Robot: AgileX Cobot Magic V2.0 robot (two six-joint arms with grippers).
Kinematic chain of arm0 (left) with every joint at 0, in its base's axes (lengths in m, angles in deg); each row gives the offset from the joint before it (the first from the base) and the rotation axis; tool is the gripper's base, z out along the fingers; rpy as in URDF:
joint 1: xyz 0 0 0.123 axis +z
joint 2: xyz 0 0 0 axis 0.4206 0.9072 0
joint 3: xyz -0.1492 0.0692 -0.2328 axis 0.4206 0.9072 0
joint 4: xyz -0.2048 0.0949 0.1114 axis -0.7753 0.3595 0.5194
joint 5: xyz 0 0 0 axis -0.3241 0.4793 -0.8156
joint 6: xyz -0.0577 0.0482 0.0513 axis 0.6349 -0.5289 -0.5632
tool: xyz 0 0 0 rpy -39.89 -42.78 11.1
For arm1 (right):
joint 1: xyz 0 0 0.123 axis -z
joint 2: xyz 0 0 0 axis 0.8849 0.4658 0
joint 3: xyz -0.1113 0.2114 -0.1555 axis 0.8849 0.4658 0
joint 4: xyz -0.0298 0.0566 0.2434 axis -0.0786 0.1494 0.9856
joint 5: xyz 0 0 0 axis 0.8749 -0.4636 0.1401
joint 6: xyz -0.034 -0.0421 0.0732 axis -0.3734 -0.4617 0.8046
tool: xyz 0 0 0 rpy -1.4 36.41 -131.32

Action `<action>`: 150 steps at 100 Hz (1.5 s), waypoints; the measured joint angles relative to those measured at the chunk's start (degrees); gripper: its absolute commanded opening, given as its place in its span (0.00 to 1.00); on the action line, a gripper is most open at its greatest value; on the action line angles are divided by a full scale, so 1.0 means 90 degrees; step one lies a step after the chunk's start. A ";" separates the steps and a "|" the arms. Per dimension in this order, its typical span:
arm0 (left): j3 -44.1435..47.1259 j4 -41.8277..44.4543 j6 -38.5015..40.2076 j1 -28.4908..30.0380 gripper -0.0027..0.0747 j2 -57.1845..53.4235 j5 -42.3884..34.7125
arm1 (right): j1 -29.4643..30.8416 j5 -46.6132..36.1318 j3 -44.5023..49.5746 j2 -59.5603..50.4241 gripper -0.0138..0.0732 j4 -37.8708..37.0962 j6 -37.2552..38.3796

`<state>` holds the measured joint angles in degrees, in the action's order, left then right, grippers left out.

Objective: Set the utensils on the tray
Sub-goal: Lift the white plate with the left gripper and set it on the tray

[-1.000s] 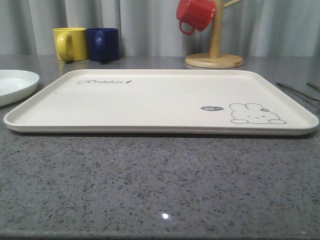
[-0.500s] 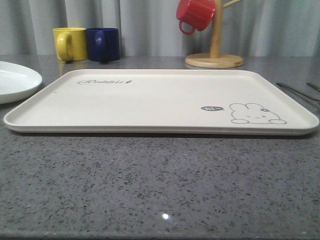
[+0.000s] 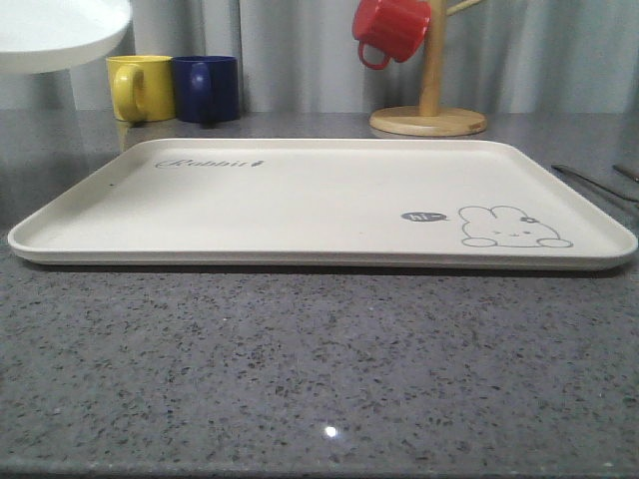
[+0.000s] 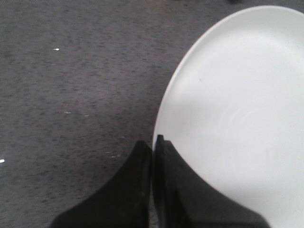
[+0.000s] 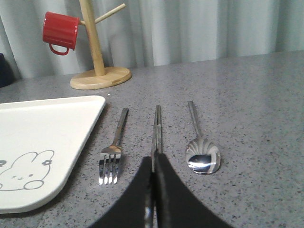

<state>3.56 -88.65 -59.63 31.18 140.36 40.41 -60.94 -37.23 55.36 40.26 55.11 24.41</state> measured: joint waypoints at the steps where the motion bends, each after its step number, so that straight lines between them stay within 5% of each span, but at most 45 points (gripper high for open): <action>1: 0.0000 -0.0034 -0.0034 -0.0039 0.01 0.0016 0.0012 | 0.0000 0.0000 0.0000 0.0000 0.08 0.0000 0.0000; 52: -0.0171 -0.0408 -0.0210 -0.2140 0.01 0.1531 -0.0198 | 0.0000 0.0000 0.0000 0.0000 0.08 0.0000 0.0000; 129: -0.0885 -0.0432 -0.0210 -0.2353 0.02 0.3009 -0.0145 | 0.0000 0.0000 0.0000 0.0000 0.08 0.0000 0.0000; 138: -0.0885 -0.0432 -0.0210 -0.2353 0.10 0.3025 -0.0145 | 0.0000 0.0000 0.0000 0.0000 0.08 0.0000 0.0000; 150: -0.0885 -0.0432 -0.0210 -0.2353 0.33 0.3025 -0.0134 | 0.0000 0.0000 0.0000 0.0000 0.08 0.0000 0.0000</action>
<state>-4.40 -92.54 -61.51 10.01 167.59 39.20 -60.94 -37.23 55.36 40.26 55.11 24.41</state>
